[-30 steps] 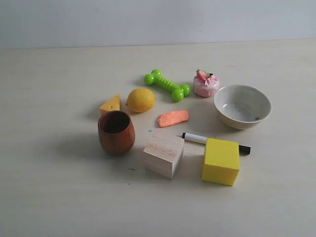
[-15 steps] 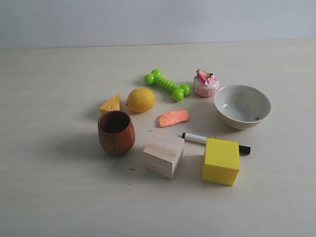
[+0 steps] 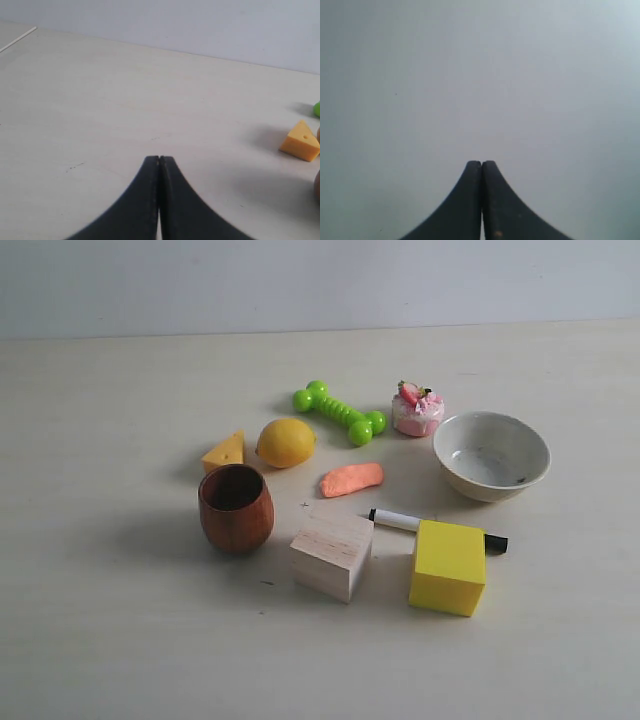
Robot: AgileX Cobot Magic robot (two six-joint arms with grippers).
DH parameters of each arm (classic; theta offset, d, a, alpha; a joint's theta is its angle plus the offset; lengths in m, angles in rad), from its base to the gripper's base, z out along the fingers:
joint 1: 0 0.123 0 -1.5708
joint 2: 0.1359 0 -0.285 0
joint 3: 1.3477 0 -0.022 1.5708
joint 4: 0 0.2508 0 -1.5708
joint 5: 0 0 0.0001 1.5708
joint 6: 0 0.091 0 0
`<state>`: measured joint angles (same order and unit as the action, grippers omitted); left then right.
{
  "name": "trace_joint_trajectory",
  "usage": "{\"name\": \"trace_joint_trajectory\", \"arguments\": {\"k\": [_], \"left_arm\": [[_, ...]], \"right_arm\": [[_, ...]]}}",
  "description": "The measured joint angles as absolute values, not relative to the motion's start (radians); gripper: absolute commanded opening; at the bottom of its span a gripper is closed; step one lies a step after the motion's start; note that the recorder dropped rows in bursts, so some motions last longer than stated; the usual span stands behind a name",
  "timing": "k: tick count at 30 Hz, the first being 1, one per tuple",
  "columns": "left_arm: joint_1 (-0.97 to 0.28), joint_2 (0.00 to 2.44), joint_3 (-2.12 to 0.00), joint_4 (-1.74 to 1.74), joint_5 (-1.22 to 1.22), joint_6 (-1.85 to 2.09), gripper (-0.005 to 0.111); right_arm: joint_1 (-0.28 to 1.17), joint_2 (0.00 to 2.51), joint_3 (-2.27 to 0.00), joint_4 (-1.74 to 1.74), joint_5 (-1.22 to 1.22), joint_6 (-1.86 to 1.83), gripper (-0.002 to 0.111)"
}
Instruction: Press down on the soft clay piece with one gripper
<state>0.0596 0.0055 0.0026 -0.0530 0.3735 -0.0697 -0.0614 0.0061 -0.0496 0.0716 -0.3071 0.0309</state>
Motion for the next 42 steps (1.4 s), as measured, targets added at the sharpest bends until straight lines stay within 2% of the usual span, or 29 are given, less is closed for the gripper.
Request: {"name": "trace_joint_trajectory", "arguments": {"k": [6, 12, 18, 21, 24, 37, 42], "left_arm": [[0.06, 0.005, 0.003, -0.053, 0.373, -0.07, 0.0], [0.06, 0.005, 0.003, -0.053, 0.373, -0.07, 0.0], [0.06, 0.005, 0.003, -0.053, 0.373, -0.07, 0.0], [0.06, 0.005, 0.003, -0.053, 0.373, -0.07, 0.0], [0.06, 0.005, 0.003, -0.053, 0.373, -0.07, 0.0], [0.06, 0.005, 0.003, -0.053, 0.373, -0.07, 0.0], [0.06, 0.005, 0.003, -0.053, 0.373, -0.07, 0.0]], "right_arm": [[-0.061, 0.156, -0.284, 0.08, 0.016, 0.038, 0.0], [-0.061, 0.435, -0.513, 0.106, 0.313, -0.017, 0.0], [-0.061, 0.717, -0.696, 0.471, 0.544, -0.336, 0.0], [-0.061, 0.818, -0.75, 0.706, 0.57, -0.436, 0.0], [-0.061, 0.868, -0.792, 0.797, 0.572, -0.47, 0.0], [-0.061, 0.895, -0.81, 0.834, 0.546, -0.483, 0.0], [-0.023, 0.979, -0.818, 0.843, 0.577, -0.499, 0.0]]}}
